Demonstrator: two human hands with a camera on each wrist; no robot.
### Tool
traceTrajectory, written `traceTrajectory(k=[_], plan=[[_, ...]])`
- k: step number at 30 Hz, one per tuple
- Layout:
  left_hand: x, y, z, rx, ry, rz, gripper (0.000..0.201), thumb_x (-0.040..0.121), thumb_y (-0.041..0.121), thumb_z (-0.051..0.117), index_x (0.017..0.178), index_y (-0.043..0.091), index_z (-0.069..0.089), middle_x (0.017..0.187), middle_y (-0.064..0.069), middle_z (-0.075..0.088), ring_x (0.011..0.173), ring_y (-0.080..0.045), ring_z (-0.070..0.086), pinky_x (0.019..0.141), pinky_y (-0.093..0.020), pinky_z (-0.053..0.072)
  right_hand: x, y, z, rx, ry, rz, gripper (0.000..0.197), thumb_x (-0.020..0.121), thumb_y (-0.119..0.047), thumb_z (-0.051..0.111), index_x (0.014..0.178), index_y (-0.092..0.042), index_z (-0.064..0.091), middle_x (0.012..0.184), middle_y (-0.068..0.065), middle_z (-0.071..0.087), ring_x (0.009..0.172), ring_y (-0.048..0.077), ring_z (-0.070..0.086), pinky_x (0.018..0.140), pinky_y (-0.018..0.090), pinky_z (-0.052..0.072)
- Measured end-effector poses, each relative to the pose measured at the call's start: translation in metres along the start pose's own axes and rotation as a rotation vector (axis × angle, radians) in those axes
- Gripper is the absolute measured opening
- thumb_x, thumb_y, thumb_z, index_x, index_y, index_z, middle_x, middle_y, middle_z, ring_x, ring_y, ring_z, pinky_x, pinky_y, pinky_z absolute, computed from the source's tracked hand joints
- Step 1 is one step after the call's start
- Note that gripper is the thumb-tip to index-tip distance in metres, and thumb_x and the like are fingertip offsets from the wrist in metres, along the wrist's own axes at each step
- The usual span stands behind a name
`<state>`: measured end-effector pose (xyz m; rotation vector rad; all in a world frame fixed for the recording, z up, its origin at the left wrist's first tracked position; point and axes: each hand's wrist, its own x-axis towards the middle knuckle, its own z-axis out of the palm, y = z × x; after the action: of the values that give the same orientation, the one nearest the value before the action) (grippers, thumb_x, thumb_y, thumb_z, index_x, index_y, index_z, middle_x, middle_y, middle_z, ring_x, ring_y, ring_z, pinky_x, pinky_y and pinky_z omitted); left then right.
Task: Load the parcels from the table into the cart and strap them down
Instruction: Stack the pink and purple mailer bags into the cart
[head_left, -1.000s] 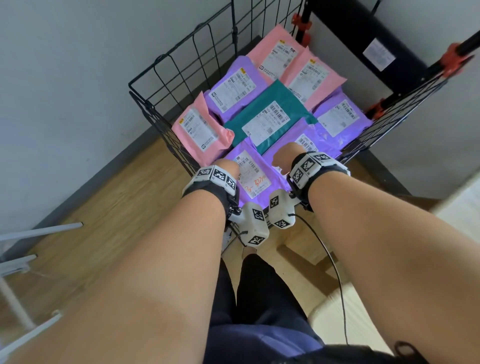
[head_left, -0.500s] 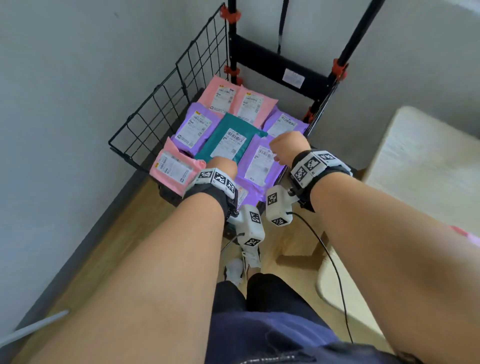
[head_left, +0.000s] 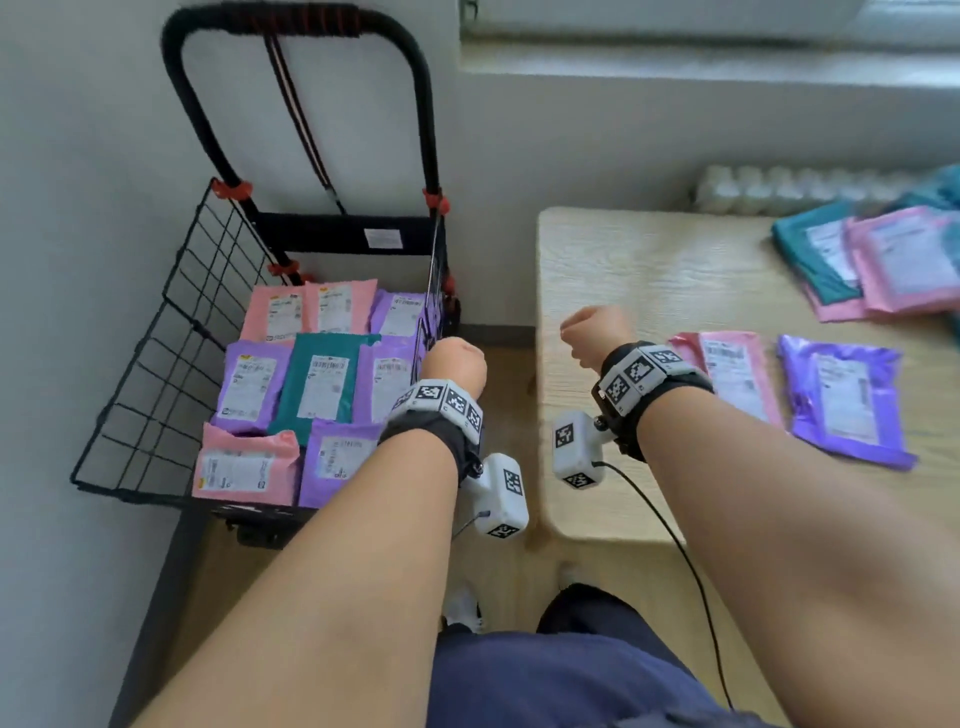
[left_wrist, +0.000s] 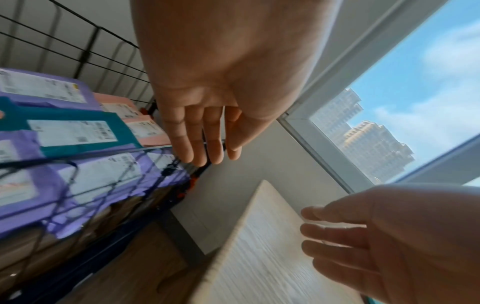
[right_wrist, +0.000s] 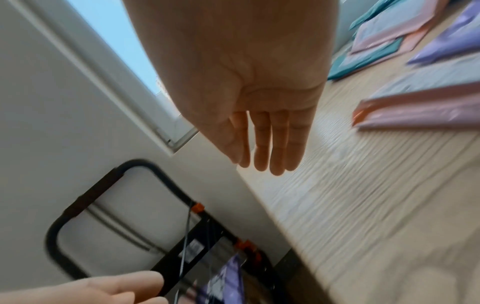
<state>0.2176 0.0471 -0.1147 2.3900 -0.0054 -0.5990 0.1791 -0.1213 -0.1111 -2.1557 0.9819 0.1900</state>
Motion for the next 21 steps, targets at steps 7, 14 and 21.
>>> traceTrajectory(k=[7, 14, 21], plan=[[-0.018, 0.082, 0.074, 0.054, -0.105, 0.100, 0.035, 0.094, 0.013, 0.040, 0.108, 0.009, 0.072, 0.118, -0.010, 0.067, 0.108, -0.031, 0.061, 0.093, -0.034, 0.050, 0.007, 0.096, -0.078, 0.034, 0.094, 0.136, 0.022, 0.089, -0.009, 0.048, 0.096, -0.014, 0.069, 0.084, 0.006, 0.061, 0.082, 0.023, 0.057, 0.074, 0.030, 0.046], [-0.041, 0.142, 0.174, 0.044, -0.235, 0.094, 0.032, 0.092, 0.012, 0.043, 0.110, 0.011, 0.070, 0.114, -0.007, 0.068, 0.101, -0.028, 0.062, 0.086, -0.030, 0.048, 0.015, 0.187, -0.135, 0.055, 0.084, 0.237, 0.027, 0.092, -0.010, 0.051, 0.114, -0.008, 0.066, 0.116, 0.010, 0.067, 0.104, 0.026, 0.062, 0.087, 0.028, 0.049], [-0.052, 0.163, 0.242, 0.227, -0.406, 0.066, 0.029, 0.093, 0.010, 0.047, 0.116, 0.009, 0.064, 0.118, -0.009, 0.064, 0.090, -0.023, 0.056, 0.074, -0.027, 0.040, 0.029, 0.251, -0.155, 0.057, -0.011, 0.310, 0.029, 0.090, -0.009, 0.053, 0.117, -0.009, 0.062, 0.118, 0.011, 0.064, 0.107, 0.027, 0.060, 0.092, 0.037, 0.050]])
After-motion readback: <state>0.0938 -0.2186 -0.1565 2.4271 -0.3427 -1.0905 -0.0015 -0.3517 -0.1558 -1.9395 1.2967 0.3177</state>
